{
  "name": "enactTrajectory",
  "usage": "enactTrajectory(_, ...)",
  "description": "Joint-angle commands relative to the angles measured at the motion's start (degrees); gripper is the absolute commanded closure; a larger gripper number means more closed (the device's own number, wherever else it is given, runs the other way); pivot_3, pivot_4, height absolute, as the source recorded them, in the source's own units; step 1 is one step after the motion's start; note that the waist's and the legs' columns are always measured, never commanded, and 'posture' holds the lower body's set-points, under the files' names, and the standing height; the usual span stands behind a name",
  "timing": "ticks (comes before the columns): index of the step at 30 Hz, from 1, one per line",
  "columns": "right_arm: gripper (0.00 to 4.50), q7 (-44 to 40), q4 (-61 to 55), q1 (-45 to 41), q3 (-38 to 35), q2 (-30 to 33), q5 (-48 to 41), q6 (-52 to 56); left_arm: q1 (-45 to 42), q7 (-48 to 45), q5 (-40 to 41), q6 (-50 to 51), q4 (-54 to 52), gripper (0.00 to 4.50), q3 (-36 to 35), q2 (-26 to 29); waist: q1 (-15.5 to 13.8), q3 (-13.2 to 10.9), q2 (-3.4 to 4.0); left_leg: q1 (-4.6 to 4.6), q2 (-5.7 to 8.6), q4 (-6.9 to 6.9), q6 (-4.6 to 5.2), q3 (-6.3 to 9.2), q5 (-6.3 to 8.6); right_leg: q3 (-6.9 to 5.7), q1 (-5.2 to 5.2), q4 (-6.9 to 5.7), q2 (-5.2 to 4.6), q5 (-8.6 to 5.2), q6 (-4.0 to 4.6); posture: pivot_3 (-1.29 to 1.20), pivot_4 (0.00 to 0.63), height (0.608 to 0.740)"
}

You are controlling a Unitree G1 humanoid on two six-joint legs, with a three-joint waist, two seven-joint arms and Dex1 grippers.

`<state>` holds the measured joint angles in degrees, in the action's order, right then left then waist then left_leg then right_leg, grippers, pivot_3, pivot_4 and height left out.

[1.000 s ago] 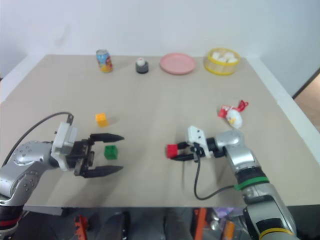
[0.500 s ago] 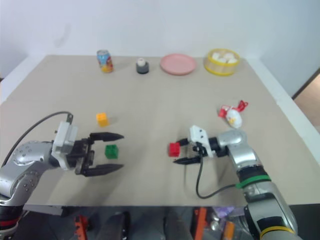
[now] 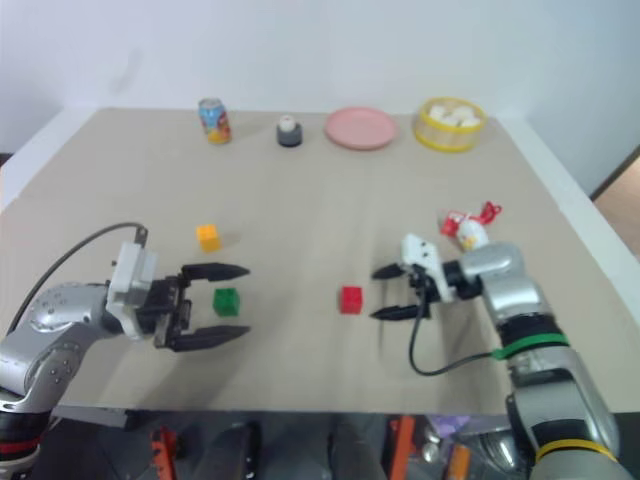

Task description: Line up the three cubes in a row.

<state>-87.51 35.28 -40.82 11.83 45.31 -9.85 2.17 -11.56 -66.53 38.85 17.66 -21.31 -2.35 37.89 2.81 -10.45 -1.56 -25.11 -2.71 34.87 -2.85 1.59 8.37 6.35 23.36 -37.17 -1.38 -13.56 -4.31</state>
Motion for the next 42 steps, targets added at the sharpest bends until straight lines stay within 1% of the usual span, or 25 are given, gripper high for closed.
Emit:
enactTrajectory(1,0.04,-4.79,0.47,-1.31,-2.08,3.42,-0.87,0.22,-1.10,-0.08,-0.44,-1.33,-0.08,0.19,0.02,-0.58,-0.03,0.00,0.00,0.01,-0.01,-0.03,0.00,0.00,0.00,0.00,0.01,0.00,0.01,-0.01,0.01,0.00,0.150,0.740)
enactTrajectory(3,0.04,-4.98,0.64,-1.15,-2.05,5.15,-1.44,-1.01,-1.36,-0.24,-0.69,-1.49,0.36,0.19,0.18,-0.93,0.04,0.00,0.00,0.04,-0.02,-0.09,0.00,0.00,0.00,0.00,0.02,0.00,0.03,-0.03,0.03,0.00,0.150,0.740)
enactTrajectory(5,0.04,-3.10,2.92,-3.66,-3.85,5.79,-1.52,-0.43,-1.80,-0.35,-1.02,-1.69,1.25,0.19,0.20,-1.34,0.31,0.00,0.01,0.06,-0.03,-0.13,0.00,-0.01,0.01,0.00,0.03,0.00,0.04,-0.04,0.05,0.00,0.150,0.740)
enactTrajectory(8,0.04,2.27,6.67,-10.84,-9.04,4.94,-4.88,4.49,-2.42,1.48,-1.10,-1.40,2.64,0.19,-0.52,-2.59,0.69,-0.23,0.35,0.06,-0.03,-0.08,0.01,-0.11,-0.01,0.05,0.06,-0.01,0.01,0.08,0.04,0.00,0.150,0.740)
enactTrajectory(11,0.04,8.72,8.53,-15.93,-14.15,2.41,-7.71,8.40,-2.45,5.61,-0.74,-0.26,2.57,0.19,-1.91,-4.18,1.08,-0.23,0.33,0.08,-0.03,-0.04,0.02,-0.11,-0.01,0.07,0.04,-0.01,0.00,0.13,0.02,0.00,0.150,0.740)
enactTrajectory(13,0.04,10.93,8.49,-17.34,-16.32,1.30,-8.76,10.59,-2.23,7.93,0.16,0.72,1.71,0.19,-2.76,-4.85,1.31,-0.15,0.19,0.08,-0.04,-0.06,0.02,-0.02,-0.01,0.01,0.02,-0.01,0.05,0.10,0.04,0.00,0.150,0.740)
enactTrajectory(16,0.04,14.33,3.63,-17.47,-18.80,-1.45,-11.24,14.31,-1.38,13.11,2.55,2.82,-0.43,0.19,-5.98,-5.65,1.38,-0.16,0.12,0.03,-0.04,-0.11,0.01,0.04,-0.01,0.00,0.00,0.00,0.07,0.00,0.01,0.00,0.150,0.740)
enactTrajectory(18,0.04,15.42,-2.55,-15.22,-18.96,-4.11,-13.08,17.06,0.46,16.90,3.10,3.57,-2.61,0.19,-8.87,-5.57,1.56,-0.16,0.12,-0.01,-0.03,-0.17,0.01,0.03,-0.01,0.03,0.04,-0.01,0.06,-0.01,-0.05,0.00,0.150,0.740)
enactTrajectory(19,0.04,15.93,-5.98,-13.68,-18.58,-5.53,-13.73,17.86,1.93,18.39,3.31,3.95,-3.62,0.19,-10.71,-5.11,1.61,-0.17,0.13,0.00,-0.03,-0.23,0.02,0.03,0.00,0.03,0.06,-0.02,0.07,0.05,-0.23,0.00,0.150,0.740)
enactTrajectory(22,0.04,16.83,-13.59,-10.39,-17.70,-8.32,-15.75,21.02,6.24,20.21,4.13,4.93,-6.24,0.19,-14.70,-3.61,1.62,-0.18,0.15,0.03,-0.04,-0.36,0.01,0.09,0.03,0.02,0.08,-0.10,0.10,-0.05,-0.24,0.00,0.150,0.740)
enactTrajectory(26,0.04,16.64,-19.70,-7.78,-15.90,-11.06,-17.14,23.28,14.68,15.13,4.93,3.08,-8.10,0.19,-19.73,-0.70,1.56,-0.19,0.16,0.01,-0.02,-0.39,-0.06,0.13,0.08,-0.01,0.11,-0.14,0.09,-0.16,-0.19,0.00,0.150,0.740)
enactTrajectory(28,0.04,16.05,-21.33,-7.44,-15.16,-11.82,-17.63,24.02,18.00,12.16,3.75,1.29,-7.35,0.19,-21.12,0.74,1.57,-0.19,0.16,0.01,-0.02,-0.37,-0.08,0.12,0.09,-0.02,0.10,-0.13,0.07,-0.33,0.06,0.00,0.150,0.740)
enactTrajectory(33,0.04,14.63,-25.46,-7.19,-13.97,-12.39,-19.60,26.22,21.87,7.51,2.59,-0.97,-5.02,0.19,-23.14,3.13,1.45,-0.19,0.15,0.03,-0.05,-0.28,-0.10,0.05,0.07,-0.06,0.10,-0.14,0.04,-0.25,0.16,0.00,0.150,0.740)
enactTrajectory(37,0.04,13.25,-30.12,-5.59,-12.89,-12.02,-20.55,27.23,24.10,0.78,-0.52,-5.28,-1.02,0.19,-21.46,5.18,1.53,-0.18,0.15,0.05,-0.11,-0.31,-0.10,-0.04,0.08,-0.06,0.17,-0.13,0.02,-0.25,0.21,0.00,0.150,0.740)
enactTrajectory(42,0.04,13.96,-32.47,-4.59,-13.57,-11.27,-21.26,28.08,21.62,-4.01,-4.27,-9.96,5.98,0.19,-18.24,5.82,1.47,-0.18,0.15,-0.05,-0.17,-0.39,-0.13,-0.07,0.10,-0.13,0.32,-0.14,0.03,-0.30,0.28,0.00,0.150,0.740)
